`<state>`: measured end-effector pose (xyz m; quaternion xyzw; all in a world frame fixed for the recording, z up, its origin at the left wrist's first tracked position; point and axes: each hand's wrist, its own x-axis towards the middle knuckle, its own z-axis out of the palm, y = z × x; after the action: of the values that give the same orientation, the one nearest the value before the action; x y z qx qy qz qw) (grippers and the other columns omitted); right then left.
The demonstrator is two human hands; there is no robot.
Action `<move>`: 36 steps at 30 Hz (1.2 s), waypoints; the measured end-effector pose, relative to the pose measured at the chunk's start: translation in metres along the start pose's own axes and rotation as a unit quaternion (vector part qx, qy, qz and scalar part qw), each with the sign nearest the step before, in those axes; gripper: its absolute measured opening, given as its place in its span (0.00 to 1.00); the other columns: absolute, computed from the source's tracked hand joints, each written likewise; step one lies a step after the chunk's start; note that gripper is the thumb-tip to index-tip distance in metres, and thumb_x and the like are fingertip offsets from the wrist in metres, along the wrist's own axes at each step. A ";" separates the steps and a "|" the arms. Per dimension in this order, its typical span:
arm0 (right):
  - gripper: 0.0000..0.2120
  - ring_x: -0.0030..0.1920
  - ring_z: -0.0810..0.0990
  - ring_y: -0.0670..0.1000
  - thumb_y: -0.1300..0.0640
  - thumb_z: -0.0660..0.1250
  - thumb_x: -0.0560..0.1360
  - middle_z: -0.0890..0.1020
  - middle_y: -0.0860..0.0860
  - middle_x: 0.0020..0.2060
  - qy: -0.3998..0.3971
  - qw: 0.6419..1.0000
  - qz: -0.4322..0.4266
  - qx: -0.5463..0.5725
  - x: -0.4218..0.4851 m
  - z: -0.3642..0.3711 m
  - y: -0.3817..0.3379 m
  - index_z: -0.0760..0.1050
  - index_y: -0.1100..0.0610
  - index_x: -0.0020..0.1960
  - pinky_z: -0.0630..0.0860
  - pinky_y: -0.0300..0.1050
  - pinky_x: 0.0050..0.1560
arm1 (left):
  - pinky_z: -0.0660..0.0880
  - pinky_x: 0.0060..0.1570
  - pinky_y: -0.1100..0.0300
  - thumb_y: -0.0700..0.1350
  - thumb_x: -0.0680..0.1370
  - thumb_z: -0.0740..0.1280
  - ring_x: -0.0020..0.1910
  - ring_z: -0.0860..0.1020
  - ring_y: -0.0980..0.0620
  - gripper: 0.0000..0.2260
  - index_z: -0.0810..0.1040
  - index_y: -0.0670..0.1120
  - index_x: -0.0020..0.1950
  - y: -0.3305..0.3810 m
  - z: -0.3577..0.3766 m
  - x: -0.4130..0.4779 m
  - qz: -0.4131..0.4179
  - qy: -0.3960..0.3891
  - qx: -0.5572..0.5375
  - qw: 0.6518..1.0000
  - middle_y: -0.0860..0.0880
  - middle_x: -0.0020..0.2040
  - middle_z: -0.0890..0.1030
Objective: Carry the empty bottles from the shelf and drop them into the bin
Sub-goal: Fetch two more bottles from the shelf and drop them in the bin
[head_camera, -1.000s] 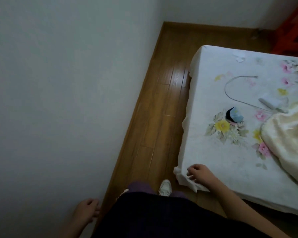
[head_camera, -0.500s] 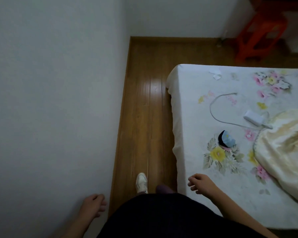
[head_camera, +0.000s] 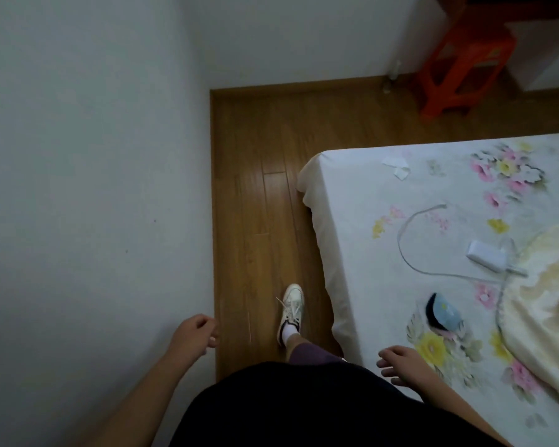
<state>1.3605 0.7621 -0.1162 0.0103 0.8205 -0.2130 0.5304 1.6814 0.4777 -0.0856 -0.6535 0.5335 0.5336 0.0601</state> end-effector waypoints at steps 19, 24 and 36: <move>0.07 0.48 0.82 0.49 0.53 0.62 0.80 0.83 0.50 0.47 -0.057 0.958 -0.243 -0.143 0.123 -0.001 -0.473 0.78 0.52 0.52 0.77 0.41 0.46 | 0.70 0.33 0.60 0.39 0.80 0.63 0.32 0.78 0.45 0.09 0.79 0.35 0.47 0.185 -0.106 0.192 -0.107 0.071 -0.068 0.989 0.38 0.42 0.82; 0.08 0.44 0.82 0.51 0.56 0.63 0.80 0.84 0.55 0.47 -0.026 0.978 -0.175 -0.110 0.162 -0.016 -0.523 0.80 0.58 0.52 0.75 0.39 0.42 | 0.71 0.33 0.59 0.40 0.80 0.63 0.34 0.78 0.44 0.10 0.79 0.33 0.50 0.275 -0.137 0.276 -0.083 0.037 -0.042 0.995 0.36 0.46 0.83; 0.10 0.38 0.80 0.56 0.61 0.63 0.79 0.84 0.64 0.46 0.035 0.998 0.016 0.043 0.241 -0.070 -0.572 0.79 0.67 0.50 0.73 0.47 0.40 | 0.75 0.38 0.56 0.44 0.81 0.62 0.41 0.82 0.45 0.10 0.81 0.41 0.49 0.540 -0.169 0.429 0.053 -0.037 0.071 0.995 0.42 0.45 0.84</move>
<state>1.0556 0.2171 -0.1087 0.0541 0.8287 -0.2386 0.5035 1.3171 -0.1322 -0.0759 -0.5978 0.6014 0.5210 0.0976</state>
